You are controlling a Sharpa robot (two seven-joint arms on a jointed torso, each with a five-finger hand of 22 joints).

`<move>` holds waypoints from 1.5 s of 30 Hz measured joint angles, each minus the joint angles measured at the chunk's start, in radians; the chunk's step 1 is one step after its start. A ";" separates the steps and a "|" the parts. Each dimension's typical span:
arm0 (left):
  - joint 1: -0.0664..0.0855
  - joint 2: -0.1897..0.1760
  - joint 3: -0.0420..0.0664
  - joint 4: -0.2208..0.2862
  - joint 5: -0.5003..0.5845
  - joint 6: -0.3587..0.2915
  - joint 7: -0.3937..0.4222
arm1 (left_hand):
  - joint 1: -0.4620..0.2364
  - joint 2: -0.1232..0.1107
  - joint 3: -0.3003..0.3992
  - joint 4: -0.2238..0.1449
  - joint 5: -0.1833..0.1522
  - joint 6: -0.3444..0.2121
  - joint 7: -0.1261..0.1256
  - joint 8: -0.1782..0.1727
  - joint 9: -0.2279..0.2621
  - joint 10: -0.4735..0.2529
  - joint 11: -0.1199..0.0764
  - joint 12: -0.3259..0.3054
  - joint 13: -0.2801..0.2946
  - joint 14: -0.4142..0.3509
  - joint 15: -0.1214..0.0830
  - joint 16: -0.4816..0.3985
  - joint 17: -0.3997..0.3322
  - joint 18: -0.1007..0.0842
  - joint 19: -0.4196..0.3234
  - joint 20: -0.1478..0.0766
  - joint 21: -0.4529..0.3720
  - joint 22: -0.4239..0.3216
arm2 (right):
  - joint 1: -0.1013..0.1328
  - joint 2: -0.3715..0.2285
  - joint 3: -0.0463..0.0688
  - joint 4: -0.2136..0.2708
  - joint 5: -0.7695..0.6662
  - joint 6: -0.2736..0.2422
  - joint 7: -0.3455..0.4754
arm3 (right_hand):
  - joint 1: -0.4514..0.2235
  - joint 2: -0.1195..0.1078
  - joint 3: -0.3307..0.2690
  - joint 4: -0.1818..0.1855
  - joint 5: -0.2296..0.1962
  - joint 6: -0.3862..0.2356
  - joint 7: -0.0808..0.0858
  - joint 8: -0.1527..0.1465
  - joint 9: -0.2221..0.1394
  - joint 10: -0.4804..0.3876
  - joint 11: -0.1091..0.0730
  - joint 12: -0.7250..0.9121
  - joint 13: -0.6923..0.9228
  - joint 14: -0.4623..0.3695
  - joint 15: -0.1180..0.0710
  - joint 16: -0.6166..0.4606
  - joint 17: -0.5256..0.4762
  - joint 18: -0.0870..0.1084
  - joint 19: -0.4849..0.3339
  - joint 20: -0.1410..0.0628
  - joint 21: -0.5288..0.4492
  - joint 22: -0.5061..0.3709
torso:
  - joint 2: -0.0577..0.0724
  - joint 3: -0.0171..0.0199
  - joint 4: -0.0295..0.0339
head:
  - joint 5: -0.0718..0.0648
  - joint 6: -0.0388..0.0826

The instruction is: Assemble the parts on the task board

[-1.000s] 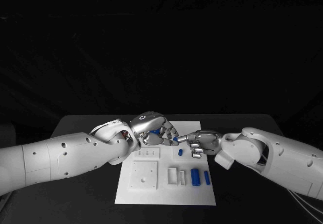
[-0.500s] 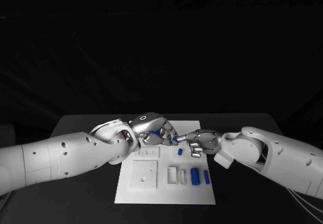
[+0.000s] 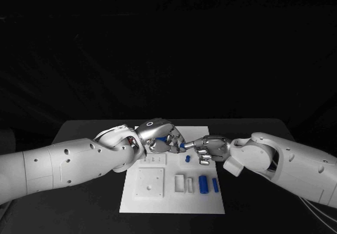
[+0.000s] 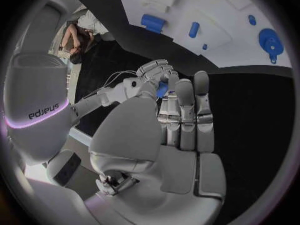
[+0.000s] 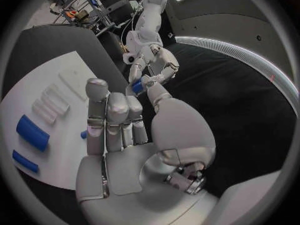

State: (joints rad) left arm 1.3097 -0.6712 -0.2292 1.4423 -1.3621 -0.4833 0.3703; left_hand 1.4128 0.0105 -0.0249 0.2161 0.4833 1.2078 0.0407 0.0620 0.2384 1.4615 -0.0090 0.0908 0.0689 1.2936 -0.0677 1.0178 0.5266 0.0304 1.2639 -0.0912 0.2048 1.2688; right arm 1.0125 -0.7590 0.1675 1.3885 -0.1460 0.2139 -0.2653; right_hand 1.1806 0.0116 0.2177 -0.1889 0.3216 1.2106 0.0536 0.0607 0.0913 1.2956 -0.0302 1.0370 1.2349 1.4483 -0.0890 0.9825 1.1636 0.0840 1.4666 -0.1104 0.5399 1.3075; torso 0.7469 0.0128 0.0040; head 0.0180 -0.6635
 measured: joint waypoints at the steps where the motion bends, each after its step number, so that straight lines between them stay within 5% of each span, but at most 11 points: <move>1: 0.000 0.000 0.000 0.000 0.000 0.000 0.000 | 0.000 0.000 0.001 0.001 0.001 0.000 0.000 0.000 0.006 0.000 0.000 0.000 0.000 0.000 0.000 0.000 0.000 0.000 0.000 0.000 0.000 0.001 | 0.000 0.000 0.000 0.000 -0.001 0.001 0.000 | 0.000 0.000 0.000 0.000 0.000 0.000 0.000 0.000 0.001 0.000 0.000 0.000 0.000 0.000 0.000 0.000 0.000 0.000 0.000 0.000 0.000 0.000 | 0.000 0.0000 0.0000 | 0.000 0.000; 3: 0.000 0.000 0.000 0.001 0.000 0.000 0.000 | 0.000 0.000 0.006 0.006 0.017 0.000 0.000 0.001 0.044 0.000 0.000 0.000 0.000 0.000 0.000 0.004 0.002 0.000 0.002 -0.002 -0.005 0.010 | 0.001 0.001 0.000 -0.002 -0.004 0.003 0.000 | 0.000 0.000 0.000 0.000 0.000 0.001 -0.001 0.000 0.001 0.000 0.000 0.000 -0.001 0.000 0.000 0.000 0.000 0.000 0.000 0.000 -0.003 0.000 | 0.000 0.0001 0.0001 | 0.000 0.000; 17: -0.001 -0.004 -0.002 0.007 0.004 0.000 -0.002 | -0.036 -0.019 0.080 0.044 0.139 -0.011 -0.011 0.023 0.050 0.005 -0.020 0.100 0.027 0.009 -0.016 0.036 0.022 0.000 0.025 -0.018 -0.016 0.039 | 0.002 0.004 0.001 -0.010 -0.024 0.020 0.006 | 0.001 0.001 -0.003 0.000 -0.002 0.002 -0.002 0.000 0.002 0.000 0.000 -0.005 -0.007 0.000 0.000 -0.006 -0.005 0.000 0.000 0.000 -0.011 0.000 | 0.000 0.0006 0.0008 | -0.001 -0.002; 29: -0.002 -0.010 -0.002 0.014 0.031 0.002 -0.001 | -0.061 -0.003 0.127 0.028 0.180 -0.011 -0.011 0.001 0.073 0.003 -0.022 0.135 0.065 0.009 -0.023 0.062 0.028 0.000 0.023 -0.020 0.008 0.039 | 0.003 0.003 0.002 -0.008 -0.027 0.020 0.015 | -0.003 0.003 -0.020 0.015 0.004 -0.004 0.000 0.000 0.000 -0.004 0.004 -0.009 -0.011 0.000 0.000 -0.006 -0.005 0.000 0.000 0.000 -0.020 0.000 | 0.000 0.0012 0.0004 | -0.001 -0.005; 30: -0.002 -0.012 -0.002 0.015 0.038 0.003 -0.001 | -0.064 0.001 0.127 0.028 0.180 -0.011 -0.011 -0.001 0.118 0.003 -0.022 0.135 0.067 0.009 -0.023 0.062 0.028 0.000 0.021 -0.022 0.012 0.039 | 0.003 0.002 0.002 -0.007 -0.028 0.019 0.016 | -0.013 0.002 -0.029 0.023 0.004 -0.014 0.002 0.000 -0.002 -0.006 0.006 -0.009 -0.012 -0.003 0.003 -0.006 -0.005 0.000 0.000 0.000 -0.020 0.000 | 0.000 0.0012 0.0001 | -0.001 -0.005; 31: -0.002 -0.013 -0.002 0.015 0.044 0.003 -0.001 | -0.069 0.005 0.127 0.028 0.180 -0.011 -0.011 -0.001 0.207 0.003 -0.022 0.135 0.070 0.009 -0.023 0.067 0.028 0.000 0.019 -0.024 0.014 0.039 | 0.003 0.001 0.002 -0.006 -0.030 0.017 0.016 | -0.034 -0.006 -0.052 0.035 -0.018 -0.030 0.008 0.002 -0.006 -0.009 0.009 -0.013 -0.012 -0.003 0.003 -0.006 -0.004 0.000 0.000 0.000 -0.026 0.000 | 0.000 0.0012 0.0000 | -0.001 -0.005; 34: 0.000 -0.018 0.000 0.020 0.076 0.006 -0.001 | -0.080 0.017 0.127 0.028 0.180 -0.018 -0.006 -0.004 0.308 0.007 -0.026 0.135 0.077 0.009 -0.023 0.070 0.028 0.000 0.019 -0.024 0.027 0.039 | 0.001 -0.005 0.000 -0.006 -0.041 0.006 0.017 | -0.067 -0.022 -0.197 0.099 -0.114 -0.068 0.020 0.003 -0.013 -0.021 0.019 -0.021 -0.017 -0.015 0.015 -0.013 -0.005 0.000 -0.001 0.007 -0.053 0.000 | 0.000 0.0012 0.0000 | -0.001 -0.005; 36: 0.000 -0.019 0.001 0.023 0.101 0.009 -0.001 | -0.081 0.017 0.127 0.028 0.180 -0.020 -0.005 -0.004 0.311 0.007 -0.026 0.135 0.079 0.009 -0.023 0.070 0.028 0.000 0.019 -0.023 0.031 0.039 | 0.000 -0.008 -0.001 -0.002 -0.050 -0.005 0.022 | -0.054 -0.009 -0.313 0.142 -0.152 -0.101 0.029 0.003 -0.012 -0.036 0.028 -0.033 -0.027 -0.021 0.021 -0.026 -0.014 0.000 -0.002 0.016 -0.092 0.000 | 0.000 0.0015 -0.0001 | -0.001 -0.006; 39: 0.000 -0.024 0.001 0.025 0.155 0.017 -0.002 | -0.102 0.015 0.127 0.027 0.182 -0.021 -0.005 -0.003 0.350 0.009 -0.027 0.135 0.081 0.009 -0.023 0.075 0.027 0.000 0.015 -0.027 0.042 0.039 | 0.000 -0.015 -0.001 0.007 -0.071 -0.028 0.038 | -0.046 -0.017 -0.382 0.191 -0.228 -0.143 0.042 0.003 -0.010 -0.050 0.039 -0.040 -0.041 -0.029 0.029 -0.035 -0.024 0.008 0.000 0.025 -0.131 0.000 | 0.000 0.0018 0.0001 | 0.001 -0.005; 40: 0.000 -0.026 0.001 0.025 0.175 0.020 -0.003 | -0.103 0.016 0.125 0.026 0.182 -0.021 -0.005 -0.003 0.382 0.009 -0.027 0.135 0.082 0.009 -0.023 0.077 0.027 0.000 0.015 -0.027 0.044 0.039 | 0.000 -0.017 -0.001 0.010 -0.078 -0.036 0.045 | -0.046 -0.017 -0.390 0.203 -0.249 -0.147 0.044 0.003 -0.009 -0.050 0.039 -0.040 -0.042 -0.029 0.029 -0.035 -0.025 0.009 -0.002 0.027 -0.135 0.000 | 0.000 0.0018 0.0003 | 0.002 -0.004; 45: 0.001 -0.037 0.001 0.021 0.328 0.042 -0.019 | -0.107 0.017 0.120 0.020 0.166 -0.021 -0.005 -0.003 0.384 0.009 -0.027 0.135 0.082 0.009 -0.023 0.077 0.026 0.000 0.015 -0.027 0.045 0.039 | 0.000 -0.042 -0.001 0.034 -0.149 -0.101 0.118 | -0.042 -0.029 -0.397 0.243 -0.271 -0.148 0.044 0.003 -0.009 -0.050 0.039 -0.032 -0.042 -0.029 0.028 -0.028 -0.019 0.018 -0.002 0.027 -0.130 0.000 | 0.000 0.0018 0.0006 | 0.006 0.002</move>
State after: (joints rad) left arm 1.3103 -0.7081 -0.2281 1.4632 -1.0345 -0.4414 0.3511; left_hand 1.3062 0.0275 0.0948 0.2362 0.6494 1.1873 0.0356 0.0592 0.6220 1.4702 -0.0361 0.2254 0.1508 1.3021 -0.0911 1.0952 0.5530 0.0305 1.2794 -0.1183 0.2499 1.3078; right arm 1.0124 -0.8012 0.1669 1.4228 -0.2947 0.1126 -0.1475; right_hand 1.1385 -0.0174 -0.1790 0.0541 0.0503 1.0631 0.0976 0.0637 0.0828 1.2452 0.0090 1.0051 1.1932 1.4195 -0.0605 0.9546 1.1444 0.1020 1.4650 -0.0837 0.4104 1.3075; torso 0.7468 0.0146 0.0046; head 0.0237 -0.6612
